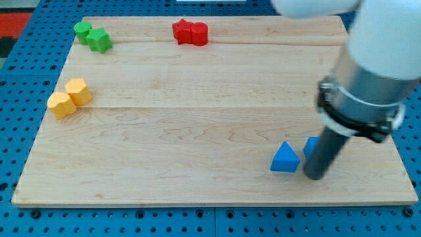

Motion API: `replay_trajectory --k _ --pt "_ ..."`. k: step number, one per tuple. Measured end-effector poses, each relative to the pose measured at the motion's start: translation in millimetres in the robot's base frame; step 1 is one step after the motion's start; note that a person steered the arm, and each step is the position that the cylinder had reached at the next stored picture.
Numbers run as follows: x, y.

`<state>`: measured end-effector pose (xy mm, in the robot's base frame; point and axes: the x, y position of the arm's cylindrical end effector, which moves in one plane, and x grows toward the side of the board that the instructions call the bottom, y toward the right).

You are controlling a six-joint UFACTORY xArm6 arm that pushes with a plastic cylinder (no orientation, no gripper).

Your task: Slide the blue triangle towards blue cube

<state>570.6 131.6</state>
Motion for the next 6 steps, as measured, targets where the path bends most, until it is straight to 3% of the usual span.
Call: replay_trajectory --k 3,4,5,6 --pt "8 -12" --pt "9 -36" --pt "4 -112" --pt "-39 -91"
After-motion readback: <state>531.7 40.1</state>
